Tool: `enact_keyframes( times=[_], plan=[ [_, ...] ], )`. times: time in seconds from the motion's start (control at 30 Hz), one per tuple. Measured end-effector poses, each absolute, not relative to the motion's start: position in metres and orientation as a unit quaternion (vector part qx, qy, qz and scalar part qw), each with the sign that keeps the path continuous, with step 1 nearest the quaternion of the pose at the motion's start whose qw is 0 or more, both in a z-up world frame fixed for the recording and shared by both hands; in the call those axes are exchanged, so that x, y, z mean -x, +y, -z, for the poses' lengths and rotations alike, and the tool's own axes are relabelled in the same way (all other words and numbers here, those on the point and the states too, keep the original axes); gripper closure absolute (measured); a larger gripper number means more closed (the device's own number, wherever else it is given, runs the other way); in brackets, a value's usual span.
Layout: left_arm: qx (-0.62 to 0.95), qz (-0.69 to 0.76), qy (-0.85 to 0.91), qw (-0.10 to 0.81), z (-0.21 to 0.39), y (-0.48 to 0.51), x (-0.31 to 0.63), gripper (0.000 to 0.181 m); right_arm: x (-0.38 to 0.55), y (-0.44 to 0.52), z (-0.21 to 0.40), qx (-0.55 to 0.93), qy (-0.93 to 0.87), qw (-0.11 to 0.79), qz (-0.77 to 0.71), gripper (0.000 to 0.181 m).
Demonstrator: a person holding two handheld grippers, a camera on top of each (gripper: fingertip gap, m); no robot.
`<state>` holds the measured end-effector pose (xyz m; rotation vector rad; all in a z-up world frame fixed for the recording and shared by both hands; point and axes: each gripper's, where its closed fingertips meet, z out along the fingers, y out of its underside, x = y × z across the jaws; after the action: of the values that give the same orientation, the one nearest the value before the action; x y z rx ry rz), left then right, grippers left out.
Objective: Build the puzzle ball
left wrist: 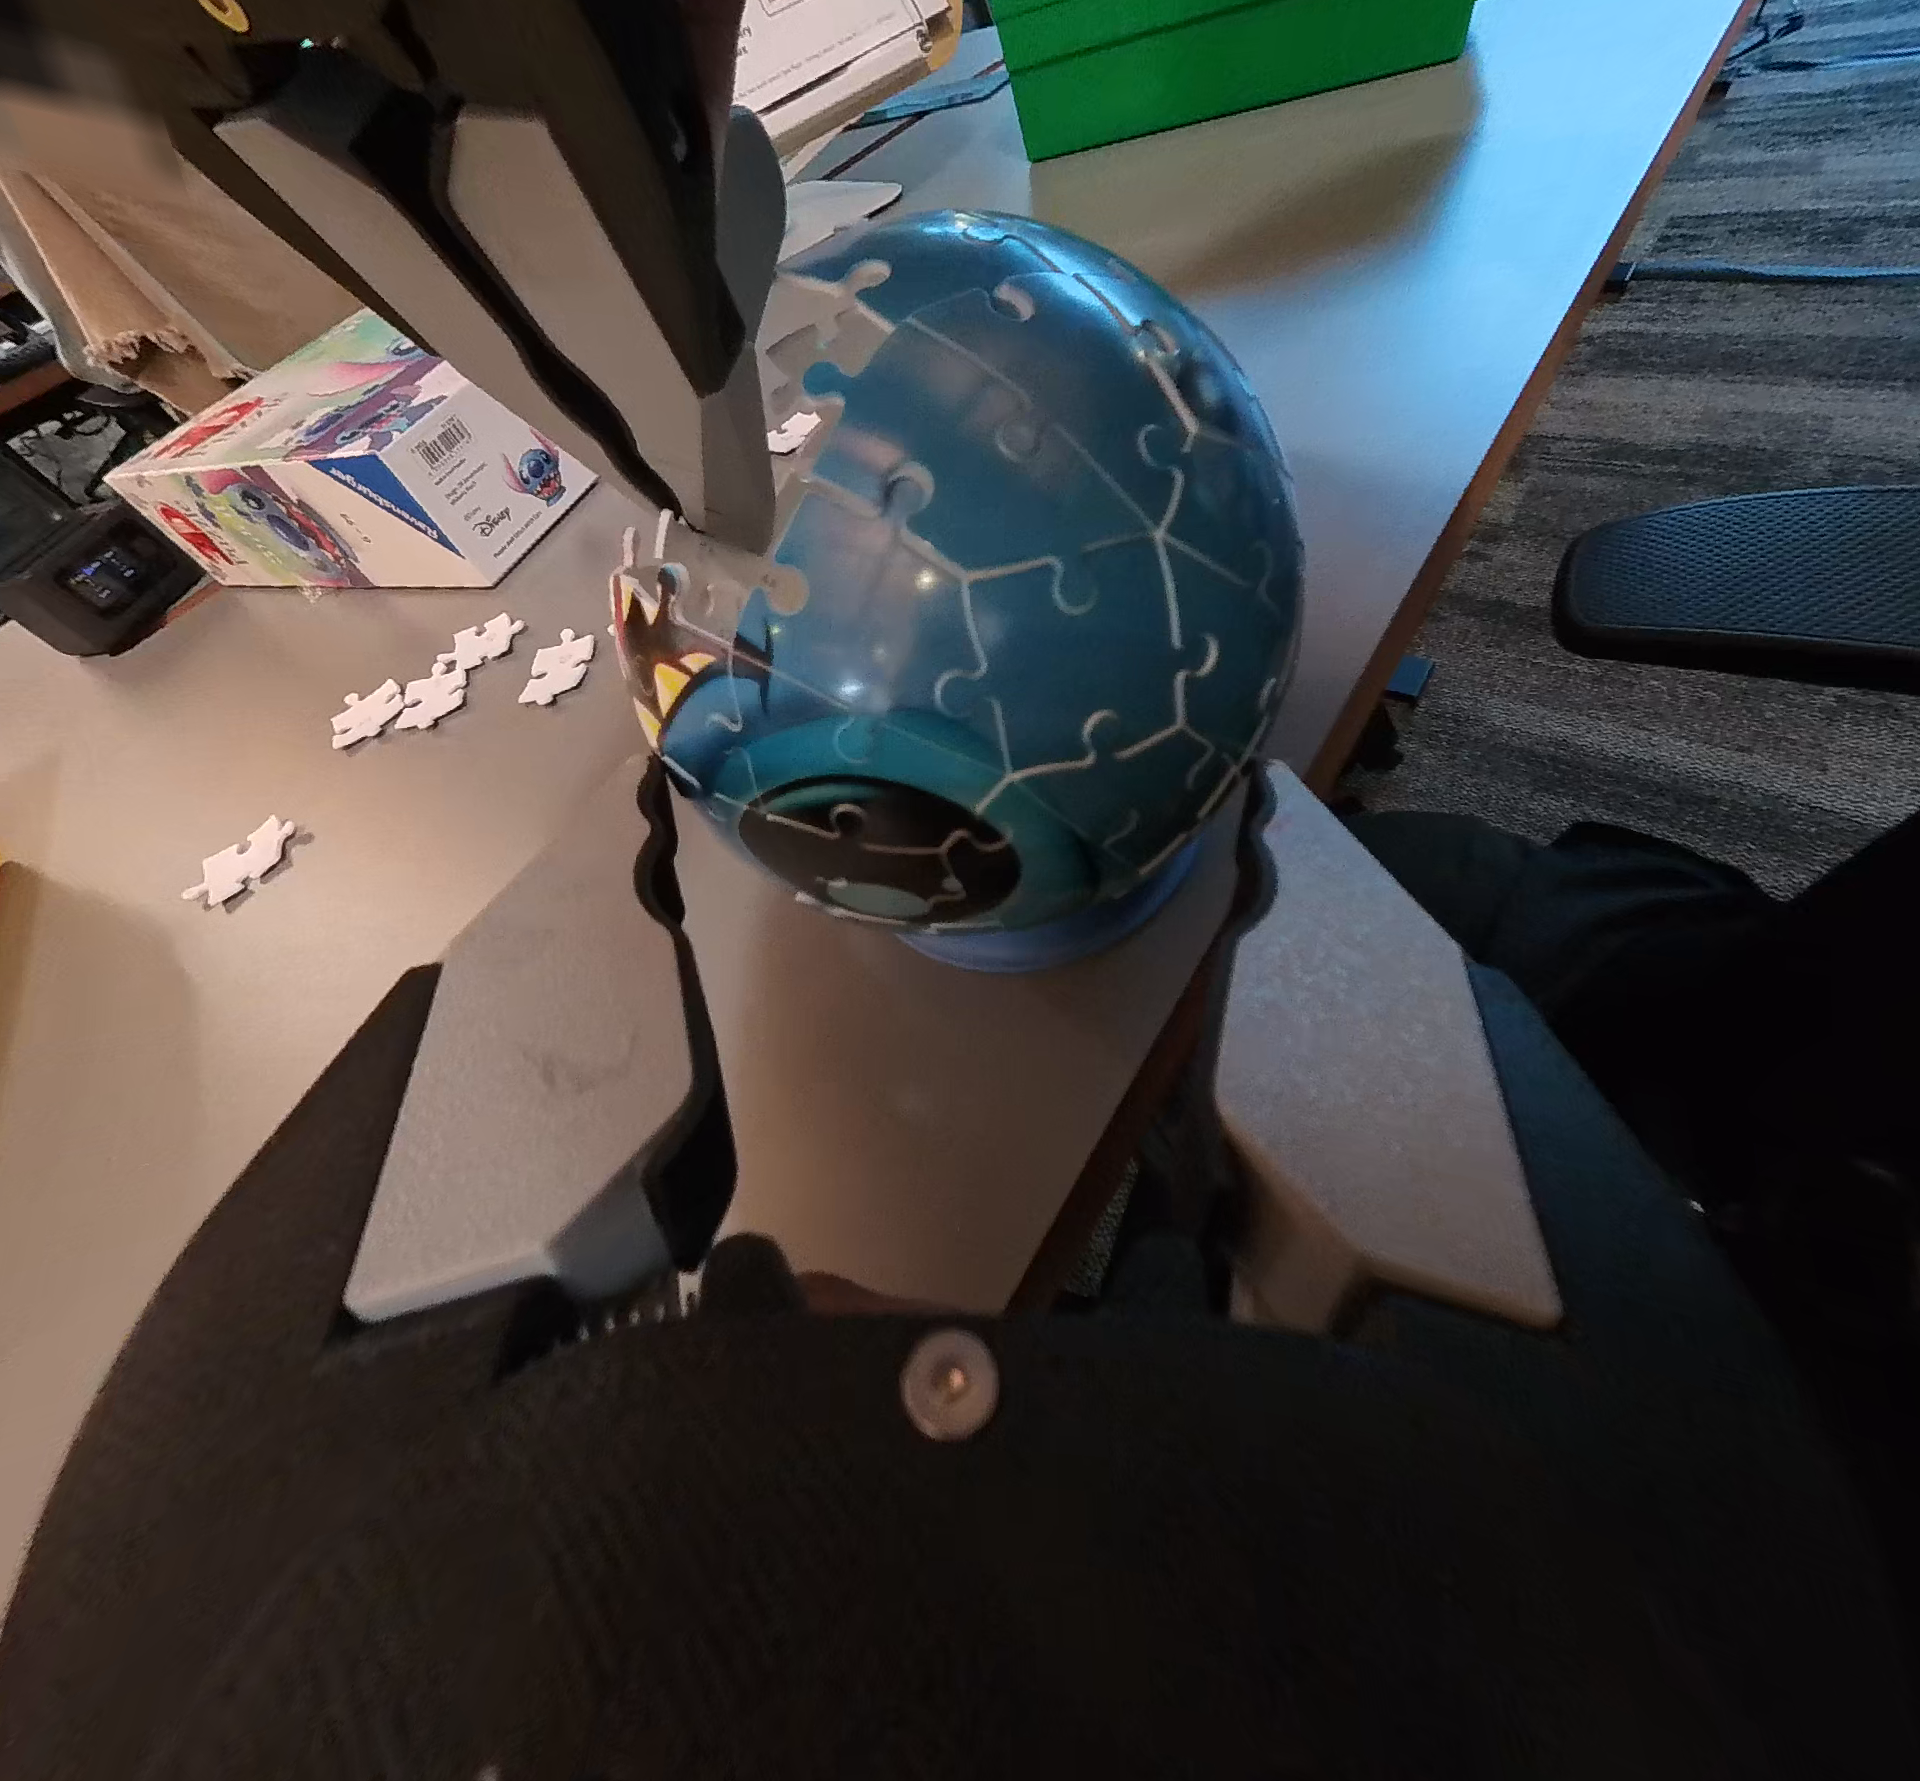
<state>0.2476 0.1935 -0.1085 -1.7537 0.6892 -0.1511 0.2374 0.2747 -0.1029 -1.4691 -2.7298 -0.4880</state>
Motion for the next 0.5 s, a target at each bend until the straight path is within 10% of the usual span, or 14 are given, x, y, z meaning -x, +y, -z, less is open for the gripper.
enact_keyframes(
  times=[0.5],
  plan=[
    [0.749, 0.066, 0.298, 0.588, 0.1086, 0.1932, -0.2482, 0.075, -0.2337, 0.2769, 0.1035, 0.468, -0.872, 0.004, 0.142, 0.167]
  ],
)
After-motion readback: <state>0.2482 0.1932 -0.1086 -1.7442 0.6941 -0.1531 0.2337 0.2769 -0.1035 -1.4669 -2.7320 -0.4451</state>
